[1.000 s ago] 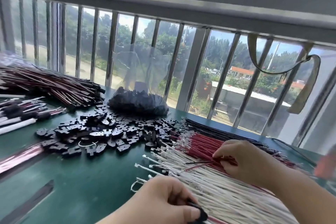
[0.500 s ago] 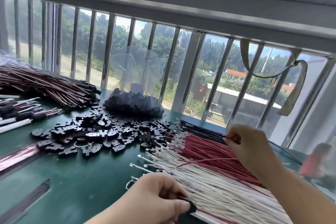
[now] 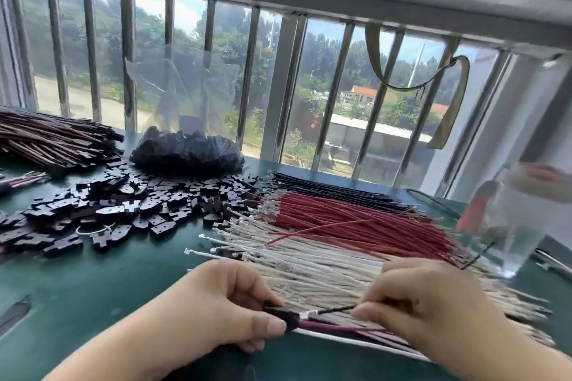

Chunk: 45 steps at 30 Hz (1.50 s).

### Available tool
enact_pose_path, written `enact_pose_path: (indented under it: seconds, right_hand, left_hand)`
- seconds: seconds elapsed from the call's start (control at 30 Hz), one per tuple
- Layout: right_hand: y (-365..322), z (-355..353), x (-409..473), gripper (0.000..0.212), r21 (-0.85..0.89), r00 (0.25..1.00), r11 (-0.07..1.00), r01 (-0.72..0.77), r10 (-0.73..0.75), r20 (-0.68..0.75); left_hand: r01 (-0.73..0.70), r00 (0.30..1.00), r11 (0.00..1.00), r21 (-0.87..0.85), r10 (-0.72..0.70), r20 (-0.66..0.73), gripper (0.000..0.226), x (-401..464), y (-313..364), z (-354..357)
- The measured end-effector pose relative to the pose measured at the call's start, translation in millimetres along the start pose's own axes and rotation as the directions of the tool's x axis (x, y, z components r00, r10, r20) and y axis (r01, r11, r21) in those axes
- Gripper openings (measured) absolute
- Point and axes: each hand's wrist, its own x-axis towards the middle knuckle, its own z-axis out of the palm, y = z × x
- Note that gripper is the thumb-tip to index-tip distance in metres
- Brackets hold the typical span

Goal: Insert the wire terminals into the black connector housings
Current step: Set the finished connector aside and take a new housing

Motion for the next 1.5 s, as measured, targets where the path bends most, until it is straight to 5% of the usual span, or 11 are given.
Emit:
enact_pose_path:
  seconds: [0.1,0.27,0.43,0.63,0.87,1.5]
  right_hand:
    - [2,8,-11,0.017,0.166,0.998,0.985,0.039,-0.030,-0.059]
    - [-4,16,-16,0.053,0.293,0.997,0.956,0.026,-0.003,-0.077]
    - [-11,22,-15,0.018,0.387,0.987,0.922,-0.012,0.073,-0.144]
    - [-21,28,-14,0.023,0.306,0.982,0.952,0.009,0.050,-0.183]
    - [-23,29,-16,0.024,0.165,0.985,0.986,0.027,0.002,-0.171]
    - [-30,35,-15,0.014,0.410,0.960,0.910,-0.061,0.166,-0.226]
  left_hand:
    - [-0.010,1.000,1.000,0.022,0.011,-0.027,0.026,0,-1,2]
    - [-0.032,0.999,0.999,0.018,0.032,-0.019,0.024,-1,-1,6]
    - [-0.030,0.999,0.998,0.055,0.031,-0.015,0.026,1,-2,7]
    - [-0.040,0.999,0.987,0.158,0.045,-0.029,0.064,2,-5,5]
    - [-0.043,0.998,0.982,0.183,0.052,-0.044,0.039,1,0,10]
    - [-0.083,0.994,0.983,0.165,0.093,-0.054,0.038,-1,1,10]
